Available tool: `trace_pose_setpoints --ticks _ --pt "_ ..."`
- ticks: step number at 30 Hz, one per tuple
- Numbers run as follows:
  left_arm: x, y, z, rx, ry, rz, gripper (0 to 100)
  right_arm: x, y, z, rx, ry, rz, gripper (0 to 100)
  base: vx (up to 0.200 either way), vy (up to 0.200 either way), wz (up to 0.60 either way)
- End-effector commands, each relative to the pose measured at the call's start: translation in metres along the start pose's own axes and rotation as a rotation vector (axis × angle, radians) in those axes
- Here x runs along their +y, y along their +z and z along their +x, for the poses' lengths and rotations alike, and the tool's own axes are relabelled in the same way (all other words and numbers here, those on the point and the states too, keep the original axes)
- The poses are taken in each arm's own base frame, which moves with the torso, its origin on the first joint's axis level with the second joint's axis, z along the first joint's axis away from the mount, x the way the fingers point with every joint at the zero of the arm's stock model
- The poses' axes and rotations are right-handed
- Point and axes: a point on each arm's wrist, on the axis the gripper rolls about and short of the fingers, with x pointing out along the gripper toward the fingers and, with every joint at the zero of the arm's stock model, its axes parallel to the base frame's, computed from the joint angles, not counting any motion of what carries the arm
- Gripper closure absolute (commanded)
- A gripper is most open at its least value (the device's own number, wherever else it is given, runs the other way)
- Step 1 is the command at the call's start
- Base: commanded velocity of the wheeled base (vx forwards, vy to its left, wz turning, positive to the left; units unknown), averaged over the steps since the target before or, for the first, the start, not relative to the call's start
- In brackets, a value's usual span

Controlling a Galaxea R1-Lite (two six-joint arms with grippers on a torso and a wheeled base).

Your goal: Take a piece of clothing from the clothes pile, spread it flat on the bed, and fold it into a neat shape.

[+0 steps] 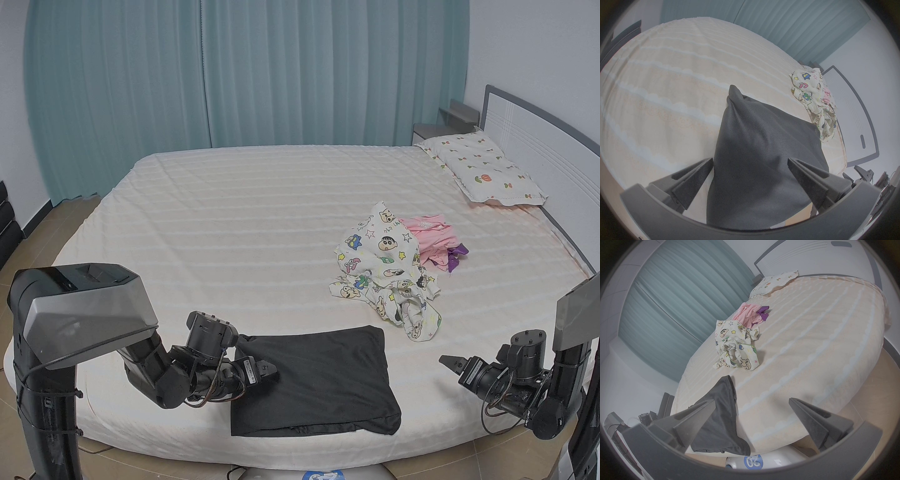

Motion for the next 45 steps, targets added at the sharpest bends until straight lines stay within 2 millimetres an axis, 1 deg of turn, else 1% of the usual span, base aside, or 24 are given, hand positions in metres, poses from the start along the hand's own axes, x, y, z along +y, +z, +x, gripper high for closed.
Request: trace_pose_setpoints --ticks 1,4,9,10,16,24,27,31,36,45 --pt "0.004 0.000 0.008 0.011 0.002 -0.001 0 0.001 -0.001 -0.005 -0.003 0.012 -0.003 0 0.000 0.000 0.00" --pt "0.005 0.000 0.011 0.018 0.001 0.046 0 0.003 -0.002 -0.005 0.002 0.018 -0.007 0 0.000 0.000 0.00" --pt "0.003 0.000 0.011 0.023 -0.015 0.057 0 0.002 -0.003 -0.004 0.008 0.014 -0.004 0 0.000 0.000 0.00" --pt "0.004 0.000 0.011 0.024 -0.012 0.055 100 0.002 -0.003 -0.004 0.010 0.014 0.000 0 0.000 0.000 0.00" --pt "0.007 -0.002 0.008 0.033 -0.006 0.051 100 0.001 -0.004 -0.003 0.016 0.011 0.007 0 0.000 0.000 0.00" --pt "0.012 0.008 0.000 0.005 -0.004 0.001 100 0.001 -0.007 -0.002 0.030 0.011 0.002 0 0.000 0.000 0.00" --pt "0.014 0.011 -0.007 -0.005 -0.004 -0.013 100 0.002 -0.007 -0.002 0.032 0.015 0.002 0 0.000 0.000 0.00" --pt "0.016 0.009 -0.011 0.007 -0.005 -0.016 100 0.001 -0.007 -0.002 0.035 0.015 0.002 0 0.000 0.000 0.00" --pt "0.016 0.008 -0.011 0.009 -0.003 -0.016 100 0.001 -0.007 -0.002 0.035 0.015 0.002 0 0.000 0.000 0.00" --pt "0.018 0.008 -0.011 0.009 0.001 -0.026 100 0.002 -0.007 -0.002 0.034 0.016 0.003 0 0.000 0.200 0.00"
